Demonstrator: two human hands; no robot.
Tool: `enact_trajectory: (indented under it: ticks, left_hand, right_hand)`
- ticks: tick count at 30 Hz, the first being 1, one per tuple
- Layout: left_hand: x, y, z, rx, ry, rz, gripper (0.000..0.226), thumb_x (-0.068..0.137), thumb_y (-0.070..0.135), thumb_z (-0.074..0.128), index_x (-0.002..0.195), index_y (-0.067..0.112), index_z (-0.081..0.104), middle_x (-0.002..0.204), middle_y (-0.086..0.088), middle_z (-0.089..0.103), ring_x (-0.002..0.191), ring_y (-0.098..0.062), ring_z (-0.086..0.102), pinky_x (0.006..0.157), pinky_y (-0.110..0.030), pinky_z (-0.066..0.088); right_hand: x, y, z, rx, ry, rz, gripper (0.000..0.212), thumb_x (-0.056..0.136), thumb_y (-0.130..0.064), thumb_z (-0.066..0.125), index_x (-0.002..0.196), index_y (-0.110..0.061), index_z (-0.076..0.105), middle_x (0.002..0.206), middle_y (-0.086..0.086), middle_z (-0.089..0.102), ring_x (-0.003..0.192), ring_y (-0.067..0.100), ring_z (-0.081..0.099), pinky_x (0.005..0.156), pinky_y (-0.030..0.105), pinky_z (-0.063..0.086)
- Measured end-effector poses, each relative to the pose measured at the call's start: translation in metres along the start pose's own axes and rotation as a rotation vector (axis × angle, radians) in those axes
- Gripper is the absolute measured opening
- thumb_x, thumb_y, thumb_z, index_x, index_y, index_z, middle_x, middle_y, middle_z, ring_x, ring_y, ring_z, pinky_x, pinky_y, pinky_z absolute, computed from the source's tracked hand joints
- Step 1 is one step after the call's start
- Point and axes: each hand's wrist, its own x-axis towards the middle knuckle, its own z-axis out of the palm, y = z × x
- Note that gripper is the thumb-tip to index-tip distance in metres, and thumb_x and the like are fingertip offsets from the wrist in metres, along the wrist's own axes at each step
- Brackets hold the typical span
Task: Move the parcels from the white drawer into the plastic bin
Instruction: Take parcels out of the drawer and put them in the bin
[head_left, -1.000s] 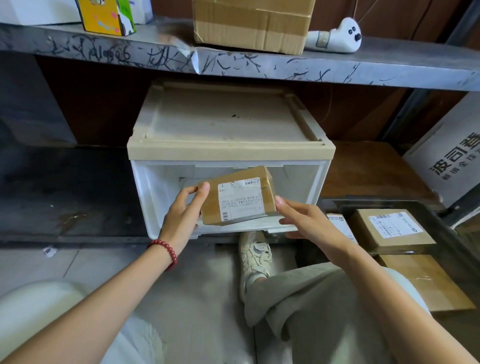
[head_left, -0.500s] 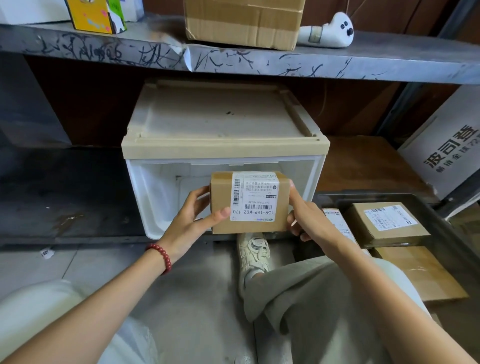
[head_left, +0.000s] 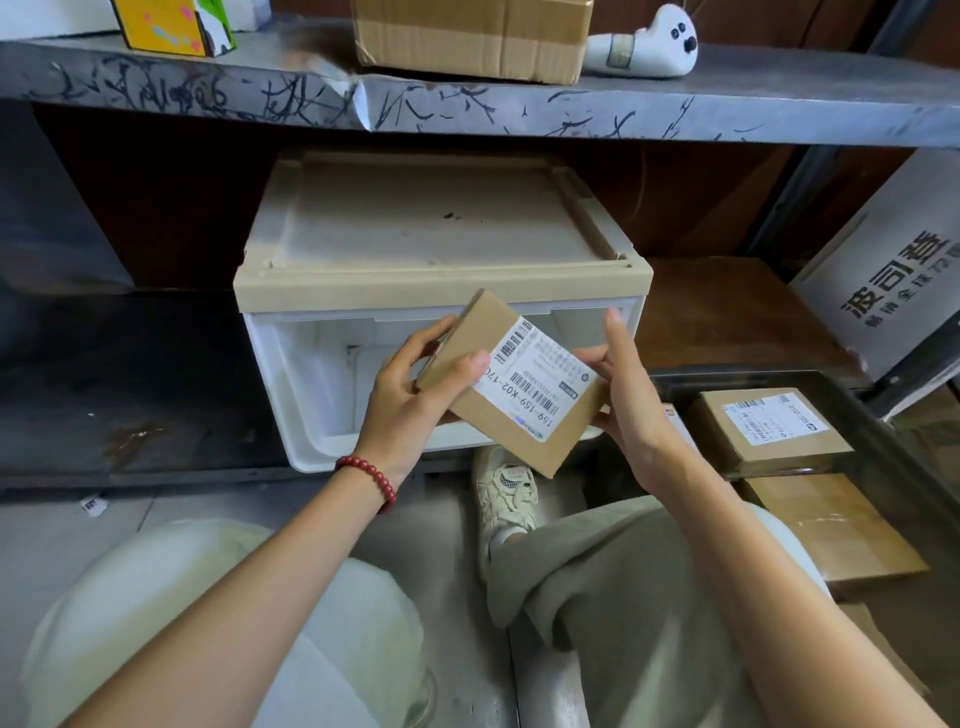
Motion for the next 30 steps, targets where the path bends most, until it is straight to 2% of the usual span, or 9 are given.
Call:
enact_trajectory:
  ticks: [4,7,10,15,17,21,23,26,30]
  left_hand:
    - [0.008,0.002,0.018,0.011,0.076,-0.015,0.067,0.06,0.051,0.076,0.121,0.033,0.056,0.124,0.005,0.059,0.097,-0.005,0.065,0.068,-0.025,0.057]
    - [0.014,0.002,0.029,0.044,0.12,-0.035,0.082,0.05,0.064,0.074,0.121,0.032,0.049,0.122,0.01,0.057,0.09,0.004,0.063,0.075,-0.026,0.056]
    - [0.014,0.002,0.045,0.041,0.111,-0.014,0.074,0.056,0.059,0.075,0.117,0.031,0.043,0.12,0.012,0.054,0.094,0.006,0.059,0.075,-0.023,0.054]
    - [0.018,0.003,0.101,0.002,-0.052,0.03,0.056,0.064,0.05,0.074,0.11,0.036,0.044,0.116,0.009,0.059,0.107,-0.009,0.06,0.083,-0.028,0.056]
    - [0.021,0.005,0.126,0.029,-0.134,0.027,0.056,0.067,0.051,0.072,0.115,0.035,0.047,0.115,0.009,0.062,0.106,-0.011,0.061,0.084,-0.031,0.056]
    - [0.02,0.007,0.174,0.214,-0.329,0.112,0.061,0.077,0.052,0.07,0.131,0.038,0.045,0.127,0.007,0.056,0.11,-0.011,0.057,0.09,-0.034,0.053]
    - [0.013,0.008,0.2,0.291,-0.435,0.123,0.065,0.079,0.052,0.068,0.137,0.039,0.041,0.131,0.007,0.047,0.11,-0.008,0.051,0.09,-0.027,0.05]
    - [0.001,0.006,0.244,0.329,-0.592,0.095,0.067,0.084,0.044,0.067,0.143,0.036,0.036,0.127,0.006,0.039,0.105,-0.004,0.044,0.074,-0.007,0.041]
    - [-0.017,-0.012,0.302,0.318,-0.738,0.082,0.067,0.081,0.05,0.068,0.14,0.036,0.041,0.135,0.005,0.048,0.118,-0.01,0.049,0.096,-0.031,0.047]
  right_hand:
    - [0.005,0.003,-0.008,-0.247,-0.034,-0.02,0.082,0.065,-0.091,0.046,0.095,-0.017,0.063,0.102,-0.004,0.069,0.095,0.012,0.064,0.09,0.034,0.043]
    - [0.008,0.006,-0.021,-0.279,-0.122,0.044,0.085,0.06,-0.092,0.052,0.109,-0.023,0.064,0.106,-0.006,0.071,0.101,0.015,0.066,0.1,0.044,0.043]
    - [0.0,0.002,-0.033,-0.216,-0.157,0.068,0.088,0.06,-0.088,0.057,0.126,-0.03,0.053,0.114,-0.007,0.068,0.105,0.014,0.065,0.099,0.048,0.046]
    - [-0.014,-0.008,-0.044,0.096,0.127,-0.055,0.059,0.079,-0.065,0.045,0.124,-0.029,0.058,0.11,-0.003,0.07,0.098,0.011,0.068,0.086,0.033,0.054]
    - [-0.016,-0.009,-0.054,0.137,0.261,-0.042,0.057,0.082,-0.064,0.042,0.124,-0.028,0.058,0.111,0.0,0.069,0.099,0.015,0.068,0.086,0.034,0.054]
    - [-0.034,-0.002,-0.097,0.197,0.446,0.077,0.033,0.101,-0.049,0.033,0.096,-0.033,0.061,0.096,-0.001,0.072,0.095,0.02,0.069,0.096,0.043,0.052]
    - [-0.047,0.006,-0.124,0.163,0.541,0.122,0.03,0.1,-0.05,0.034,0.091,-0.035,0.06,0.095,-0.004,0.072,0.093,0.018,0.069,0.096,0.045,0.051]
    - [-0.066,0.022,-0.169,0.07,0.654,0.151,0.03,0.096,-0.055,0.038,0.094,-0.037,0.062,0.104,-0.006,0.07,0.099,0.016,0.067,0.098,0.048,0.049]
    - [-0.099,0.051,-0.222,0.079,0.791,0.154,0.032,0.092,-0.057,0.045,0.111,-0.039,0.063,0.109,-0.009,0.07,0.101,0.012,0.066,0.097,0.048,0.049]
